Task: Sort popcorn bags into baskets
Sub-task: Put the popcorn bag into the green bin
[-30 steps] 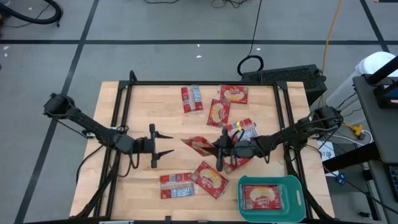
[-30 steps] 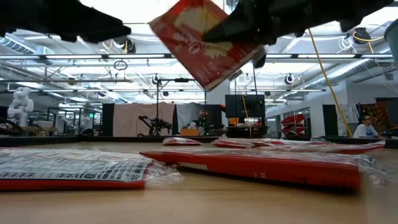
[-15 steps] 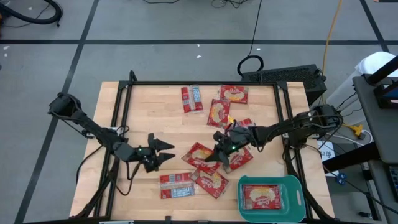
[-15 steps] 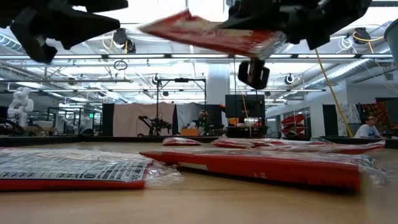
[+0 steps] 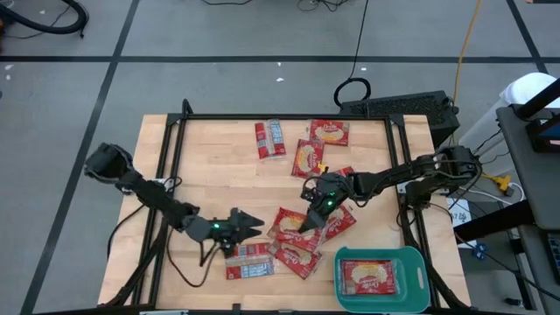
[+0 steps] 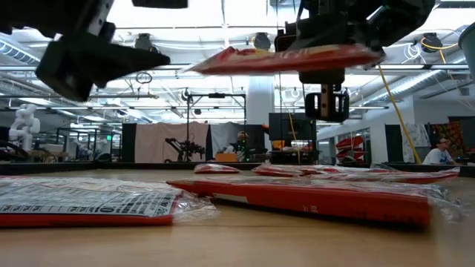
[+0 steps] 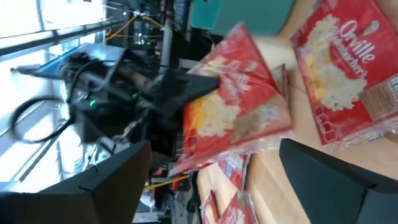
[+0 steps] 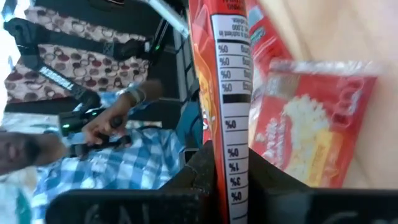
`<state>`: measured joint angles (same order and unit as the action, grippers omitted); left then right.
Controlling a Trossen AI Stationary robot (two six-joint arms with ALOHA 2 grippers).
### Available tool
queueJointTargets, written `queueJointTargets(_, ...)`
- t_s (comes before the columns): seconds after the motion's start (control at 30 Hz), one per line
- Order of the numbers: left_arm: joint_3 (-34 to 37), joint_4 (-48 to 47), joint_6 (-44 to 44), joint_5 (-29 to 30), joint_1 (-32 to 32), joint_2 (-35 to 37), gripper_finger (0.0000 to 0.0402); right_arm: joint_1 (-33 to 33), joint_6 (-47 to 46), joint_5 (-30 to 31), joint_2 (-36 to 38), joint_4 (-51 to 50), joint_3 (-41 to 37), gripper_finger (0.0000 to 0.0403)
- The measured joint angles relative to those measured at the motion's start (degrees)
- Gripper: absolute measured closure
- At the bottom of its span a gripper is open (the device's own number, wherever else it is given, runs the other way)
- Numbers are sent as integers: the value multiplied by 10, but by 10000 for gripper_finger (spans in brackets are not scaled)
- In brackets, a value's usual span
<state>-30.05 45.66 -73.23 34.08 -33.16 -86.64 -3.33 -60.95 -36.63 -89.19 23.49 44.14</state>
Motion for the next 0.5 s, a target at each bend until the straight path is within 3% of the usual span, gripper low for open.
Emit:
queueJointTargets(0.17,-35,0,-60,-7,7,-57,29,0,-26,-51,-2,2,0,379)
queueJointTargets(0.33,-74,2,-127,-7,20,-110,44,0,-35,-84,-2,7,0,378)
queueJointTargets(0.5,-119,23,-180,-8,24,-165,61,0,-29,-86,-5,6,0,378)
